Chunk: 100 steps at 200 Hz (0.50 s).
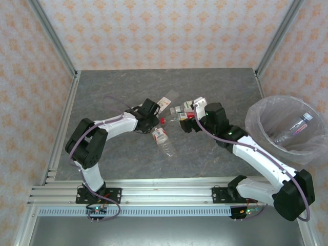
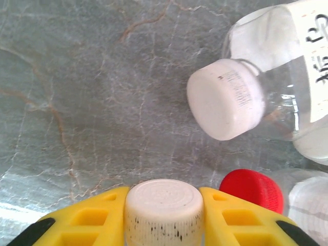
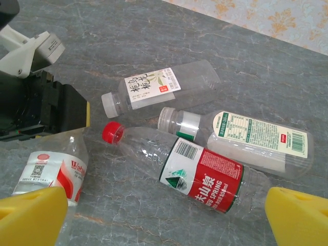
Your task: Put the plastic bottles in the bin
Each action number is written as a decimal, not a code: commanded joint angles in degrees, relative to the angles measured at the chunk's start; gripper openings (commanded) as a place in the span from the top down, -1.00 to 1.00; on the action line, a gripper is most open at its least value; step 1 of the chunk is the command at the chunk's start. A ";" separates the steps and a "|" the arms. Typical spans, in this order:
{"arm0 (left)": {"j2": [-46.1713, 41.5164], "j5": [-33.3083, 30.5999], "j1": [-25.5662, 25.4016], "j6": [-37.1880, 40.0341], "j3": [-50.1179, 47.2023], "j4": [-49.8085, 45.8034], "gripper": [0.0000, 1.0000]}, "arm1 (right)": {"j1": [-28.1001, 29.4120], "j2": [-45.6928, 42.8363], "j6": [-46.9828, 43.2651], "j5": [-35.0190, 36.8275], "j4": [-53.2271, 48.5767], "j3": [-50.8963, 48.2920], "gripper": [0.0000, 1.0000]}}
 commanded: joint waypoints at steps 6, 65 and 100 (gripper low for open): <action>-0.33 -1.75 0.31 2.27 1.16 -1.45 0.59 | 0.36 -0.19 1.53 -1.31 2.92 -1.09 -0.99; -0.91 -1.11 0.89 5.65 2.64 -0.33 1.00 | 0.67 3.07 12.70 -5.45 12.02 -4.84 -0.98; -3.71 -1.00 0.89 8.45 2.27 1.44 1.00 | 1.81 5.00 20.65 -7.36 17.46 -7.19 -0.98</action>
